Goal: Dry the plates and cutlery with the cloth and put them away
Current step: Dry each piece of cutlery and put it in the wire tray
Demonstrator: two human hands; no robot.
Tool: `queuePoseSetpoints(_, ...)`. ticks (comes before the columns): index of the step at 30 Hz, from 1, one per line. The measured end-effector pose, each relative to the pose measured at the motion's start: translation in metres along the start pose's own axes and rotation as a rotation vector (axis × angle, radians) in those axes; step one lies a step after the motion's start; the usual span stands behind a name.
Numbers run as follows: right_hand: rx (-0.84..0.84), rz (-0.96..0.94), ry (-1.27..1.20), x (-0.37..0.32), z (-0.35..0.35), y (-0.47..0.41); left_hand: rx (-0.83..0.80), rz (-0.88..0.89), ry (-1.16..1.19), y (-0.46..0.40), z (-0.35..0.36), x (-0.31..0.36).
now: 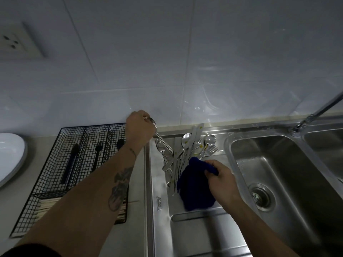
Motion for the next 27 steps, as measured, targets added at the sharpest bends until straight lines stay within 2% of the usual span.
queuePoseSetpoints(4, 0.041, 0.027, -0.107, -0.013, 0.0, 0.007, 0.036, 0.001, 0.068, 0.016, -0.027, 0.008)
queuePoseSetpoints(9, 0.145, -0.185, -0.109, -0.062, -0.002, 0.02, 0.103, 0.016, 0.187, 0.053, -0.059, 0.032)
queuePoseSetpoints(12, 0.201, -0.393, 0.056, -0.096, 0.001, 0.038, 0.042, -0.128, 0.285, 0.079, -0.068, 0.044)
queuePoseSetpoints(14, 0.254, -0.626, 0.266, -0.107, 0.004, 0.051, -0.07, -0.284, 0.423, 0.092, -0.063, 0.046)
queuePoseSetpoints(16, 0.261, -0.762, 0.536, -0.101, 0.008, 0.059, -0.217, -0.446, 0.619, 0.105, -0.059, 0.05)
queuePoseSetpoints(18, 0.236, -0.753, 0.686, -0.085, 0.001, 0.061, -0.292, -0.535, 0.772, 0.116, -0.062, 0.054)
queuePoseSetpoints(22, 0.317, -0.607, 0.737, -0.064, -0.034, 0.063, -0.33, -0.562, 0.824, 0.138, -0.073, 0.056)
queuePoseSetpoints(27, 0.286, -0.739, 0.901, -0.078, -0.034, 0.078, -0.387, -0.604, 0.911, 0.167, -0.07, 0.087)
Point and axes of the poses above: each hand's wrist, its own y-axis away from the middle knuckle, its own z-axis out of the palm, x = y × z, the point moved 4 cm from there along -y, towards the middle knuckle, and after that the axes turned 2 degrees about x, right-handed, at the moved point
